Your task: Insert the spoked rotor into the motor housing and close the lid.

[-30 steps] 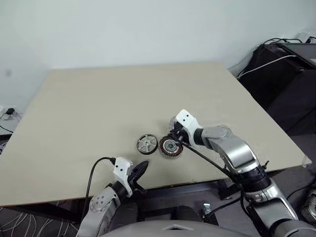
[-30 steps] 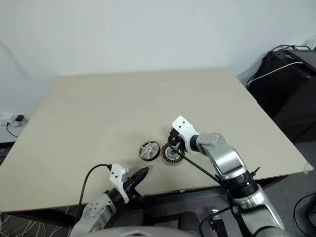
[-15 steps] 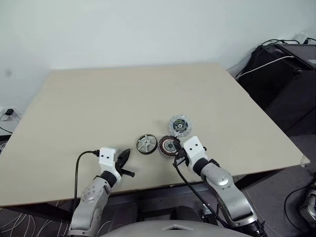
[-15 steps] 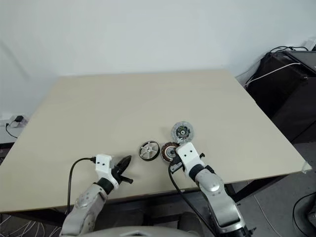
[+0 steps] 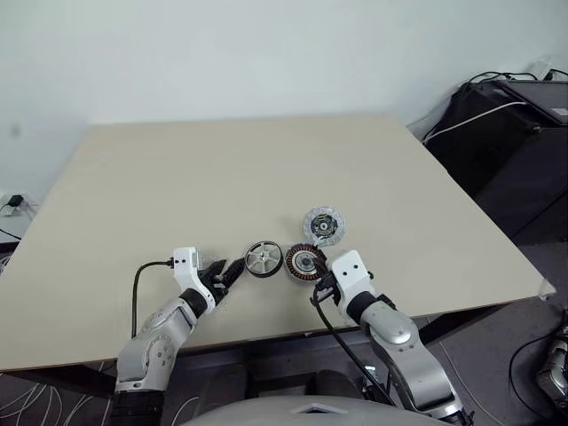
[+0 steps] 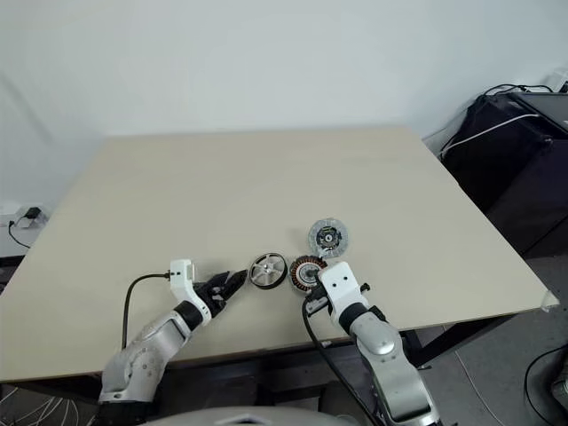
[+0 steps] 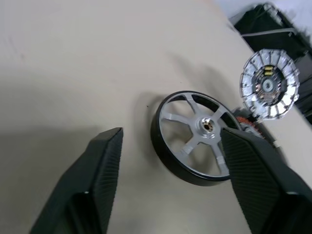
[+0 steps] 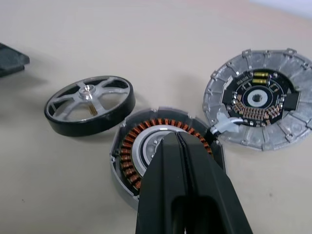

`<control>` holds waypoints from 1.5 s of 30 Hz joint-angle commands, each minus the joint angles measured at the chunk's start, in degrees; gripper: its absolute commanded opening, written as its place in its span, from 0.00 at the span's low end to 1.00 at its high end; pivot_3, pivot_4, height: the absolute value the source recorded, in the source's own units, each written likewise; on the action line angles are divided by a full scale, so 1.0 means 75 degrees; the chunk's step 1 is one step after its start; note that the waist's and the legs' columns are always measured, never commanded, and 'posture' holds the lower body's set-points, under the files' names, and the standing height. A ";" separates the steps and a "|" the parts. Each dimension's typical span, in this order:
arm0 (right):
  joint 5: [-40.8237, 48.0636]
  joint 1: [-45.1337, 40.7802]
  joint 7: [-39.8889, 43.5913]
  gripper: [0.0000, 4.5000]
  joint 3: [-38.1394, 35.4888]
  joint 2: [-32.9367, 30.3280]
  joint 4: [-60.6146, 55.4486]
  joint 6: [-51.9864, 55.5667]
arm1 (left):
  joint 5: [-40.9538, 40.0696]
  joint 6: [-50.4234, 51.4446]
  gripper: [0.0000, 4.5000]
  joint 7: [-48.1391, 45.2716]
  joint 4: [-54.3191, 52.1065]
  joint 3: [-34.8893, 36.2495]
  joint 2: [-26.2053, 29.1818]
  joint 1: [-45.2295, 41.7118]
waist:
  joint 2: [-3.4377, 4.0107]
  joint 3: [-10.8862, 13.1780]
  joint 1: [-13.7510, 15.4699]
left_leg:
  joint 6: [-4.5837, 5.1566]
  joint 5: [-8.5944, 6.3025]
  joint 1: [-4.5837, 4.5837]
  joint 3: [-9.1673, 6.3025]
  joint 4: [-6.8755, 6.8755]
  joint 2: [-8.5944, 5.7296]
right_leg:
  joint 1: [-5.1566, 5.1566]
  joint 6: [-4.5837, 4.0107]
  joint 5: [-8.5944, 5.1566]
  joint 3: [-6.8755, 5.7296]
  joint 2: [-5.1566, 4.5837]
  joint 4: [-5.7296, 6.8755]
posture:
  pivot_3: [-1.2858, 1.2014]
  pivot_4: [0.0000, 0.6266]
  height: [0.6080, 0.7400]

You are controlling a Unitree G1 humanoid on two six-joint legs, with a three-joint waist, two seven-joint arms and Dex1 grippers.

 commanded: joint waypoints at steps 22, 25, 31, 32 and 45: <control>0.0896 0.0377 0.0882 0.00 -0.0191 -0.0245 -0.0834 -0.0915 | -0.0977 0.1703 0.72 0.0771 0.1172 0.0741 -0.0639 -0.1292 | -0.0019 0.0000 0.0059 | 0.0000 0.0000 0.0004 -0.0001 0.0002 -0.0001 | 0.0005 -0.0001 0.0001 0.0002 -0.0001 -0.0001 | 0.52 0.00 1.00; 0.0931 0.0414 0.0863 0.00 -0.0212 -0.0238 -0.0823 -0.0916 | -0.0891 0.1751 0.72 0.0814 0.1289 0.0668 -0.0675 -0.1358 | -0.0020 -0.0002 0.0069 | -0.0001 0.0000 0.0004 -0.0001 0.0001 -0.0001 | 0.0004 -0.0001 0.0001 0.0003 -0.0004 0.0000 | 0.52 0.00 1.00; 0.1037 0.0548 0.1038 0.00 -0.0210 -0.0382 -0.0892 -0.0954 | -0.0996 0.2094 0.72 0.0715 0.1538 0.0581 -0.0766 -0.1589 | -0.0017 -0.0011 0.0143 | -0.0001 0.0000 0.0005 -0.0001 0.0002 -0.0002 | 0.0006 -0.0003 0.0002 0.0003 -0.0010 0.0001 | 0.52 0.00 1.00; 0.1038 0.0559 0.1048 0.00 -0.0216 -0.0399 -0.0898 -0.0961 | -0.1017 0.2169 0.72 0.0715 0.1603 0.0590 -0.0787 -0.1643 | -0.0016 -0.0013 0.0156 | -0.0001 0.0000 0.0005 -0.0001 0.0002 -0.0002 | 0.0006 -0.0003 0.0002 0.0002 -0.0011 0.0001 | 0.52 0.00 1.00; 0.1037 0.0647 0.1029 0.00 -0.0263 -0.0420 -0.0872 -0.0937 | -0.1056 0.2224 0.72 0.0301 0.1989 0.0486 -0.1230 -0.2135 | -0.0021 -0.0021 0.0258 | 0.0000 0.0000 -0.0001 -0.0002 0.0004 -0.0007 | 0.0006 -0.0003 0.0002 0.0002 -0.0019 -0.0006 | 0.52 0.00 1.00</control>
